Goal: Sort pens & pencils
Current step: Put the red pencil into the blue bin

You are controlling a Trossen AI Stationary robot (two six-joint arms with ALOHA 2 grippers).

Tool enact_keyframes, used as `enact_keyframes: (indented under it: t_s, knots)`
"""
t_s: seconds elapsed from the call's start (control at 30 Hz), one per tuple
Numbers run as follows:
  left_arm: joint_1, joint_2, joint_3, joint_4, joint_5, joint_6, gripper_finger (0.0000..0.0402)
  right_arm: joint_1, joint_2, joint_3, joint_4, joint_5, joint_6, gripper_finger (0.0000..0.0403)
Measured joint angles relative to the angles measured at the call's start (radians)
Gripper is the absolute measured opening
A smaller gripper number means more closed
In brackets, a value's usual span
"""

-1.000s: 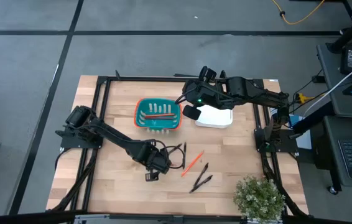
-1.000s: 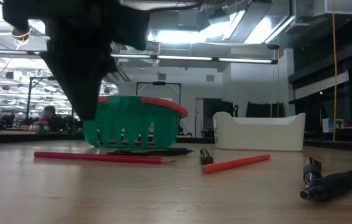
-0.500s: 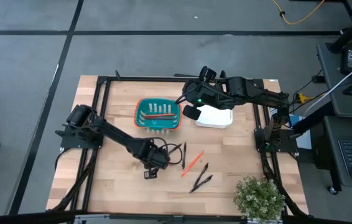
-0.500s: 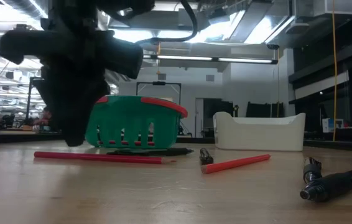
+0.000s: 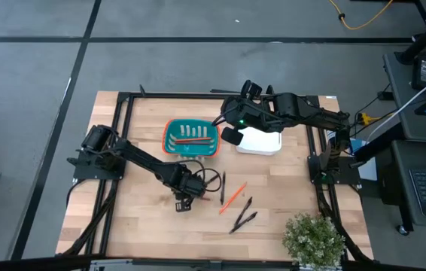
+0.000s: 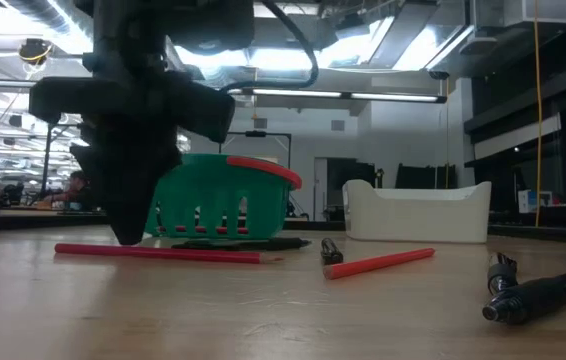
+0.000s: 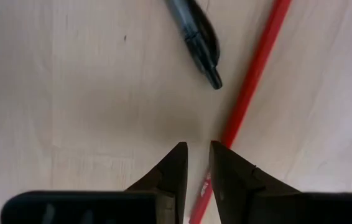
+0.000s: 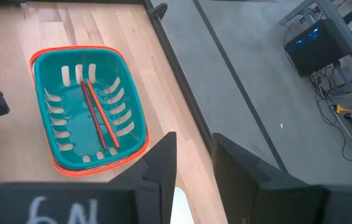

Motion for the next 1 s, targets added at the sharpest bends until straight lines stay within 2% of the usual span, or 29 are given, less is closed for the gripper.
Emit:
enact_keyframes:
  t_s: [1.0]
  knots:
    - [0.012,-0.001,-0.014,0.023,0.045,0.021,0.0063,0.0,0.0,0.0,0.001,0.0,0.001,0.0102]
